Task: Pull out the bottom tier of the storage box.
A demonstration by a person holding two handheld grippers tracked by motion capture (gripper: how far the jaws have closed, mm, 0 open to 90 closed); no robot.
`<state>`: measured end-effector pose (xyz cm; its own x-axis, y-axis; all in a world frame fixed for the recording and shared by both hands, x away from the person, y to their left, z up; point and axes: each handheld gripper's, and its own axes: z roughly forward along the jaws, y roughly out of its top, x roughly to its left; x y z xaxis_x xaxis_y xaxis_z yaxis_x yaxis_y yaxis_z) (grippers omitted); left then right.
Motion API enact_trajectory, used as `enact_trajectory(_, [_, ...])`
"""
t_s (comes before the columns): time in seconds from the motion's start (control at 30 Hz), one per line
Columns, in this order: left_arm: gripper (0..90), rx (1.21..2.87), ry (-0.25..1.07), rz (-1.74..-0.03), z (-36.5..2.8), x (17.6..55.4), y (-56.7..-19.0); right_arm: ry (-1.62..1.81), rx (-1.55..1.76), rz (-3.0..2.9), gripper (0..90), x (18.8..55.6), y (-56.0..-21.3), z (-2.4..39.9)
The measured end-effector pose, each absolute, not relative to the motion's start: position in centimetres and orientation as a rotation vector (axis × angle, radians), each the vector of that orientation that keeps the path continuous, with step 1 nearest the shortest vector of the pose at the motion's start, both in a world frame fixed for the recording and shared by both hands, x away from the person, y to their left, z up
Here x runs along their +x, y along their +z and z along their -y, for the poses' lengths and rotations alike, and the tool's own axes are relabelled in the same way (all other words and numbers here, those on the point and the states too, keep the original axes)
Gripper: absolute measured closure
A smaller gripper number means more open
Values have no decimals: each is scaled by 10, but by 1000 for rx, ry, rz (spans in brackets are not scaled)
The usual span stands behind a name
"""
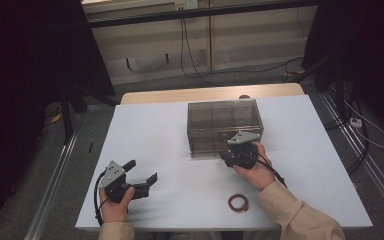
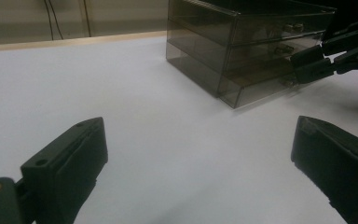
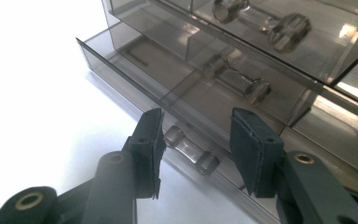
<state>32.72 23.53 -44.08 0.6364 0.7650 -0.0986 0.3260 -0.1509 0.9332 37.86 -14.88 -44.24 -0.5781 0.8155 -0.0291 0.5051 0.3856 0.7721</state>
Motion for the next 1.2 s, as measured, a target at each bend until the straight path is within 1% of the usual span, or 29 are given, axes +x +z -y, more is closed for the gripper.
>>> enact_trajectory(0.1, [37,1740,489,-890,-235,327,-441,1034,1136,-2272,549,381,-443,150])
enact_trajectory(0.37, [37,1741,493,-891,-235,327,-441,985,1071,-2358,656,374,-443,147])
enact_trajectory(0.67, [37,1737,494,-891,-236,327,-440,987,1034,-2384,686,370,-442,146])
enact_trajectory(1.03, [37,1736,493,-891,-236,327,-440,981,1018,-2387,689,366,-442,149])
enact_trajectory(1.13, [36,1735,493,-891,-236,327,-440,983,1008,-2387,718,366,-440,152])
enact_trajectory(1.2, [37,1738,495,-891,-236,327,-440,986,1014,-2389,702,365,-440,155])
